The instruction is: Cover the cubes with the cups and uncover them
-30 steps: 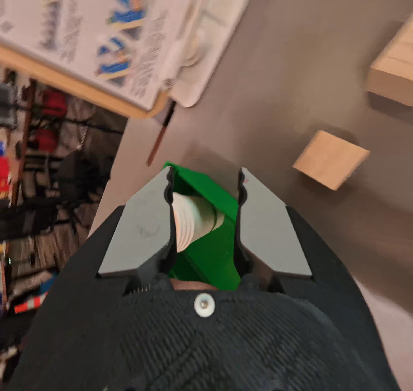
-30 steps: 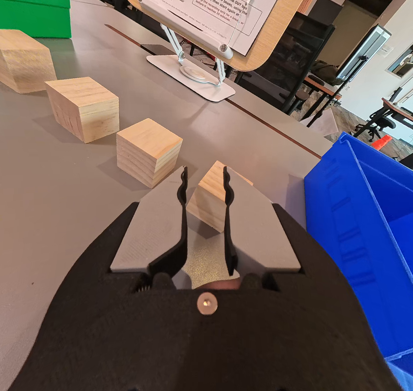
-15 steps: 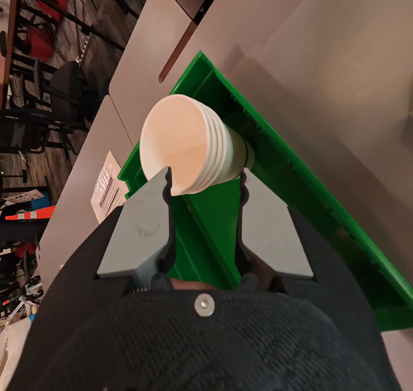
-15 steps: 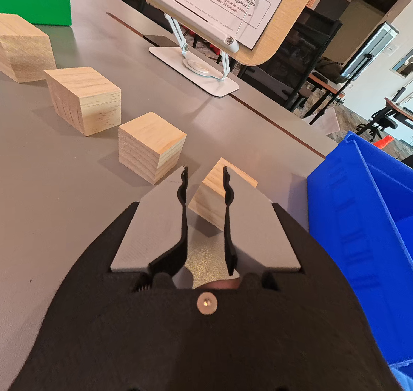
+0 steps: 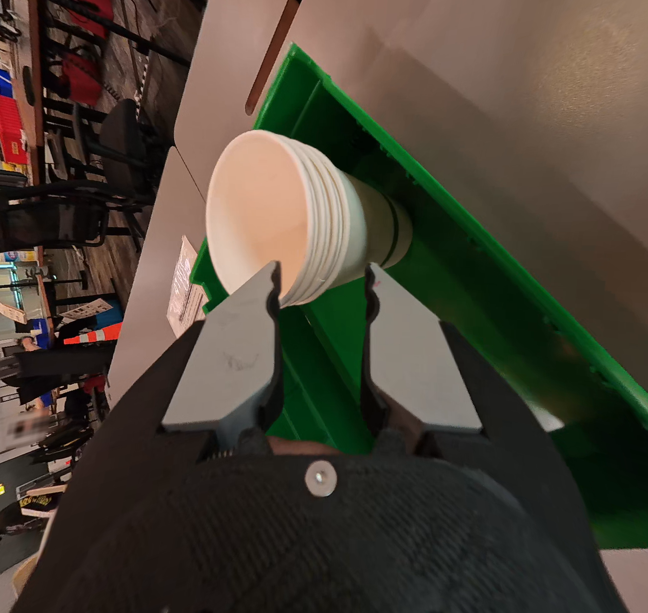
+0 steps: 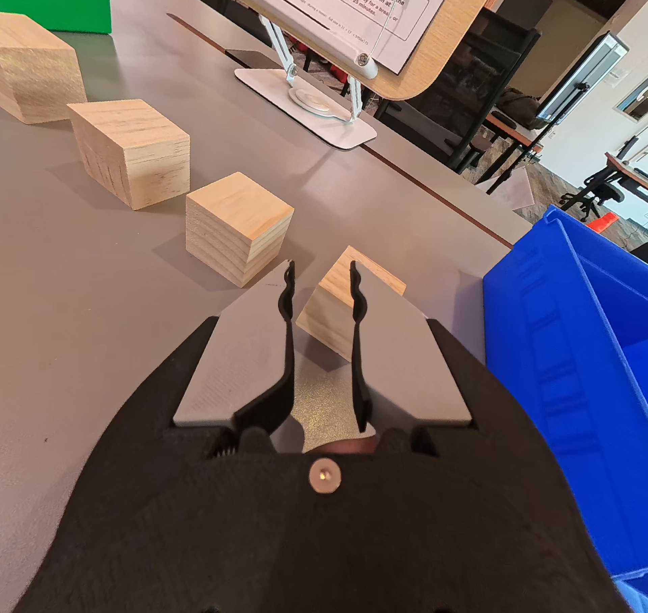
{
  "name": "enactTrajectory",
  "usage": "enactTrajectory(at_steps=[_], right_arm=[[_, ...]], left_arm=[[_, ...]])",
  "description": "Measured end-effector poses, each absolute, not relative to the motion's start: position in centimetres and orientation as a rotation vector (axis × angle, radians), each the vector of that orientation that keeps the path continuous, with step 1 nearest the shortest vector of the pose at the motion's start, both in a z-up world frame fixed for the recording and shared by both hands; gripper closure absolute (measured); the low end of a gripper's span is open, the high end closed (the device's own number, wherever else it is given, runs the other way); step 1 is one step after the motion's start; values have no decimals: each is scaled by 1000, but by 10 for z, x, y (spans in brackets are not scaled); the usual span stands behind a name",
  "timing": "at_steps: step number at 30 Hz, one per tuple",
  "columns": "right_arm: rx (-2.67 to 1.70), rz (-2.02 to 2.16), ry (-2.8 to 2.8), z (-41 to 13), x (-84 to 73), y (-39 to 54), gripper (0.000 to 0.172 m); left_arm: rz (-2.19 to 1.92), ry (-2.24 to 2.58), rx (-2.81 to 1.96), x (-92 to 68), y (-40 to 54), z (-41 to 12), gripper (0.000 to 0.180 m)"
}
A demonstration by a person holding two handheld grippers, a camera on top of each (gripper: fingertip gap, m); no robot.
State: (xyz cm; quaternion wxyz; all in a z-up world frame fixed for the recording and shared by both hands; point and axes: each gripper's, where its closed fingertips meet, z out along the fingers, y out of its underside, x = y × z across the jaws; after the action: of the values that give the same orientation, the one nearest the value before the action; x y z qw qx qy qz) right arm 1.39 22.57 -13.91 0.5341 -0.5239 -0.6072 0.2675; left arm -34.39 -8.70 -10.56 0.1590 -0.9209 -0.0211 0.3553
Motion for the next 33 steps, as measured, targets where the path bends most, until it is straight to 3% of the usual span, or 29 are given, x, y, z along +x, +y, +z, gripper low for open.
enactTrajectory(at_steps=[2, 9, 12, 14, 24, 29, 33], right_arm=[[-1247, 640, -1446, -138, 14, 225, 143], [-1250, 645, -1435, -137, 15, 227, 143], [-1256, 651, -1432, -137, 16, 228, 143], [-1253, 654, -1435, -137, 16, 227, 143], [-1225, 648, -1439, -134, 15, 223, 143], [-1231, 654, -1440, -135, 15, 223, 143], [-1228, 650, -1443, -135, 15, 222, 143]], left_arm=[[1011, -36, -2642, -341, -88, -103, 151], [1178, 36, -2662, -348, -87, -107, 151], [1003, 55, -2736, -332, -87, -110, 172], [1034, 82, -2759, -331, -96, -101, 177], [486, 224, -2971, -244, -130, -106, 173], [516, 230, -2958, -239, -133, -107, 172], [551, 185, -2888, -243, -132, -98, 153]])
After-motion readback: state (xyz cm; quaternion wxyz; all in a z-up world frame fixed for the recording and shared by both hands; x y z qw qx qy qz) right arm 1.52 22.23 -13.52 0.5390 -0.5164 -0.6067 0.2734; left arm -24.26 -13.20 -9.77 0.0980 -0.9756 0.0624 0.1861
